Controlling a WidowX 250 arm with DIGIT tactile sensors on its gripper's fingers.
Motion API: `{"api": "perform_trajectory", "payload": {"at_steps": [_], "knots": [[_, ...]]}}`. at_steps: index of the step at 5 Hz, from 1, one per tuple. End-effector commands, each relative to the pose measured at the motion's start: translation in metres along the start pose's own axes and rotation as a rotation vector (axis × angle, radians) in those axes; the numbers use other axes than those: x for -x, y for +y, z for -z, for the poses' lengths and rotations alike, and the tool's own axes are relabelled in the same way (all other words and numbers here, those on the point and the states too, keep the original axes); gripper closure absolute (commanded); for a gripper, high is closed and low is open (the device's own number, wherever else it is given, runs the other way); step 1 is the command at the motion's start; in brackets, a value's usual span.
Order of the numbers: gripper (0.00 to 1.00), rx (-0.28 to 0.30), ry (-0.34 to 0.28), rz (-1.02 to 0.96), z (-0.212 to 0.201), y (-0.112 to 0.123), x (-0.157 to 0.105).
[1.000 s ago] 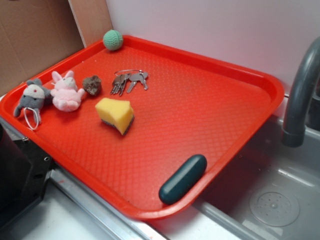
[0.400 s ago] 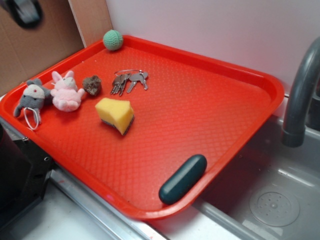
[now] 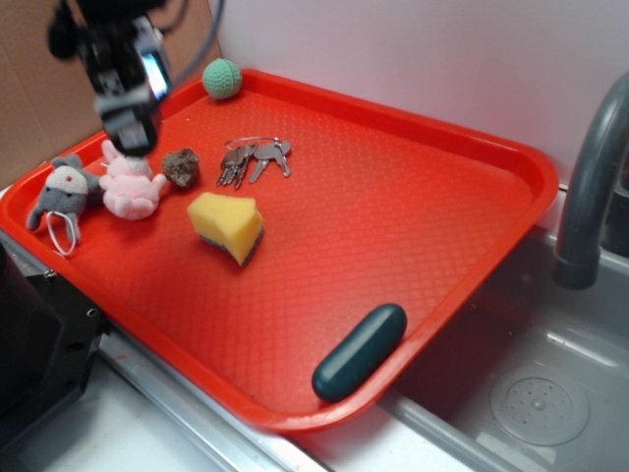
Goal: Grab the green sponge.
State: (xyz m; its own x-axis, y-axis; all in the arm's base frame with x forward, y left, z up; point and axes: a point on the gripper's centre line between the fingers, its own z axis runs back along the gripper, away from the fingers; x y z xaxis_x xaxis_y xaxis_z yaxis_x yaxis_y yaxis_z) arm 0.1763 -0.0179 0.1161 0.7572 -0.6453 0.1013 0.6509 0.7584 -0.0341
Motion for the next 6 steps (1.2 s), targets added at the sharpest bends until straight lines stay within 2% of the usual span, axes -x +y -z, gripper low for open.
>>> {"api": "perform_trajectory", "payload": {"at_steps": [1,2,3,5,6], "knots": [[0.00,-0.015,0.033,0.453,0.055,0.000,-0.020],[0.00,0.024,0.022,0.525,0.081,-0.045,-0.010],[1.00,0.028,0.085,0.532,0.097,-0.061,0.002],[1.00,0.021,0.132,0.431,0.105,-0.084,0.011],[1.00,0.014,0.165,0.180,0.065,-0.087,0.012]]}}
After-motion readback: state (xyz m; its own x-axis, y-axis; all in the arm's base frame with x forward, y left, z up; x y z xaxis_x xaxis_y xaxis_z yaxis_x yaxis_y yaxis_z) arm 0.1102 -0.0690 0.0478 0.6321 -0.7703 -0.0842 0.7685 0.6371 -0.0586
